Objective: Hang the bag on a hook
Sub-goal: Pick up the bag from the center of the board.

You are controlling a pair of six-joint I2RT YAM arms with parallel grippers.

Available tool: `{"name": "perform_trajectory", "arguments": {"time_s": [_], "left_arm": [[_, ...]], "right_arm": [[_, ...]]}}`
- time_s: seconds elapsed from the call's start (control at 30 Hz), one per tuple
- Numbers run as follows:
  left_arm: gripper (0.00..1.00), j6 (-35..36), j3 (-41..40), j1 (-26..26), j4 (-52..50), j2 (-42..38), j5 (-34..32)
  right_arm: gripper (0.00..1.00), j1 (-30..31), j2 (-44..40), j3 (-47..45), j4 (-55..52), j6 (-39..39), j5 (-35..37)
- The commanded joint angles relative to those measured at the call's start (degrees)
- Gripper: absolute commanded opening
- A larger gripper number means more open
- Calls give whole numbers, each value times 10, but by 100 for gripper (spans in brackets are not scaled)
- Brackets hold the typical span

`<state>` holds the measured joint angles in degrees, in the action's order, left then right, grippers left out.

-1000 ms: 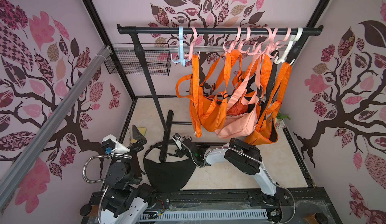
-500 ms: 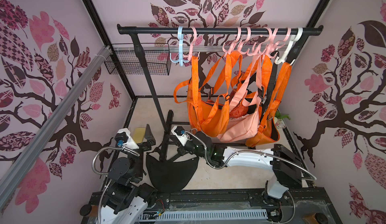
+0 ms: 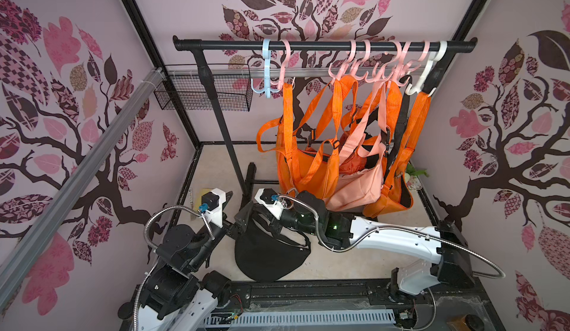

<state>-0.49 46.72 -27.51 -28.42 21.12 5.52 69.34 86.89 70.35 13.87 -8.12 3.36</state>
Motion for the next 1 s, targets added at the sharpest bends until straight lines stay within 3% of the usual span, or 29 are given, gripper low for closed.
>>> {"name": "perform_trajectory", "arguments": {"time_s": [0.0,0.13,0.33,0.6,0.77,0.93,0.97], "left_arm": [[65,7,31,-1,-40,9,72],[72,-5,10,-2,-50,-22,71],[75,-6,-9,-2,-40,-9,70],[62,21,26,-18,-49,47,29],[39,24,44,-18,-52,50,25],[0,26,83,-18,-63,59,23],[0,25,88,-18,-65,59,16]], "right_arm": [[0,3,-38,40,-28,-13,8],[0,3,-45,47,-47,-12,12],[0,11,-73,63,-78,-4,-46],[0,29,-107,78,-112,3,-82],[0,30,-106,100,-157,4,-121],[0,30,-112,77,-164,20,-105],[0,30,-113,73,-169,22,-104]]}}
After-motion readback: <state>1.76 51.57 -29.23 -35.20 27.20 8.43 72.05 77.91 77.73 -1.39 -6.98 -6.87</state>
